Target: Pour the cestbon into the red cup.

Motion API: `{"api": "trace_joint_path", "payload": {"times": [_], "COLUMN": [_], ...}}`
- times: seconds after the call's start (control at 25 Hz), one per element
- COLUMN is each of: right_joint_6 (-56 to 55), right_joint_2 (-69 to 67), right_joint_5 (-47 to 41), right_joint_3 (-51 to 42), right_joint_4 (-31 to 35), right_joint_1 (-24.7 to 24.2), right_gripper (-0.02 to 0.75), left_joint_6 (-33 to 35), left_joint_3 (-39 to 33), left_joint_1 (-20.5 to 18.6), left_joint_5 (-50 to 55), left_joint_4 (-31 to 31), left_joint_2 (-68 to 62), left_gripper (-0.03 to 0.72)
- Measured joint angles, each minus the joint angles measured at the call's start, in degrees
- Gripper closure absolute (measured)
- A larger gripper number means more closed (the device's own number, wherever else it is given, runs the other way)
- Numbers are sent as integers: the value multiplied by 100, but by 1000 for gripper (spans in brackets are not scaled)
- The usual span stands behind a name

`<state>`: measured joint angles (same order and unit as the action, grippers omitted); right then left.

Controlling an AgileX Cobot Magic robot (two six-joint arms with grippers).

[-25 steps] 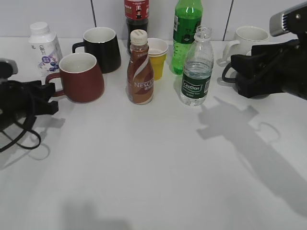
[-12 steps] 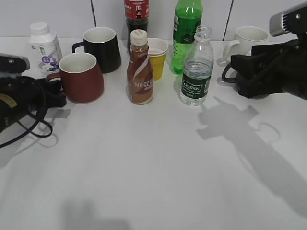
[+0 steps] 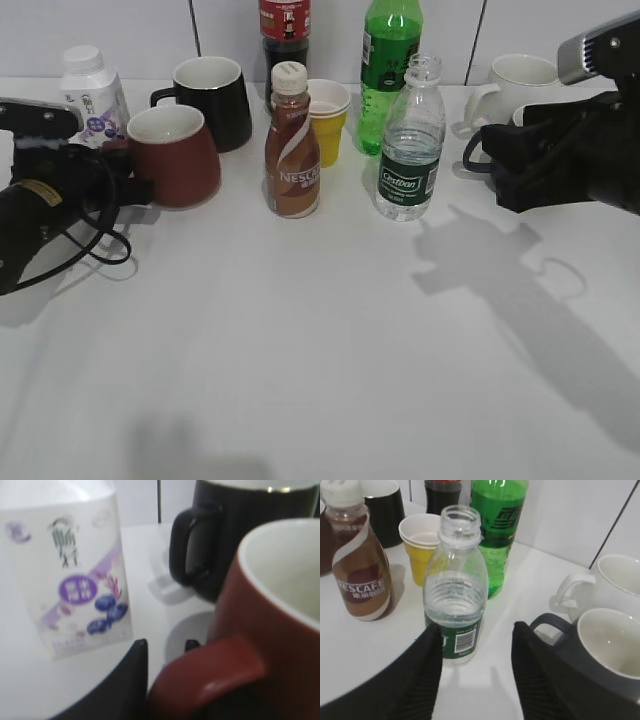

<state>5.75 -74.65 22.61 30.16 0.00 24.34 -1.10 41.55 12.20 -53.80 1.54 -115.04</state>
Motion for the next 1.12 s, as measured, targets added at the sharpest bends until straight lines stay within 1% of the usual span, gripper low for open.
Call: {"api": "trace_joint_path", "payload": {"times": [0.12, 0.24, 0.36, 0.48, 0.56, 0.6, 0.68, 0.88, 1.04, 1.12], "right_joint_6": [-27, -51, -230, -901, -1428, -1554, -1705, -1773, -1784, -1784], "right_joint_2": [1, -5, -150, -516, -836, -977, -1321, -2127, -2664, -2890], "right_joint_5": [-54, -77, 43, 357, 720, 925, 1329, 1559, 1628, 1646], "right_joint_3": [0, 0, 5, 5, 5, 5, 63, 539, 922, 1154], "right_joint_4": [0, 0, -154, -759, -1245, -1378, -1526, -1433, -1292, -1272], "right_joint_1": [0, 5, 10, 10, 10, 10, 10, 10, 10, 10], "right_gripper": [391, 391, 378, 290, 202, 165, 129, 109, 109, 109], "left_joint_6": [20, 33, 38, 61, 110, 110, 141, 177, 183, 183], "left_joint_3": [133, 197, 198, 108, -77, -211, -493, -1076, -1424, -1528], "left_joint_1": [-10, -10, -10, -10, -10, -10, -10, -10, -10, -3], "left_joint_5": [-54, -124, -161, -172, -143, -137, -131, -163, -189, -189], "left_joint_4": [35, 184, 231, 254, 260, 265, 265, 415, 736, 1005], "left_joint_2": [-115, -178, -184, -115, 68, 172, 473, 1240, 1737, 1917], "left_gripper": [611, 613, 614, 614, 615, 615, 617, 620, 620, 622]}}
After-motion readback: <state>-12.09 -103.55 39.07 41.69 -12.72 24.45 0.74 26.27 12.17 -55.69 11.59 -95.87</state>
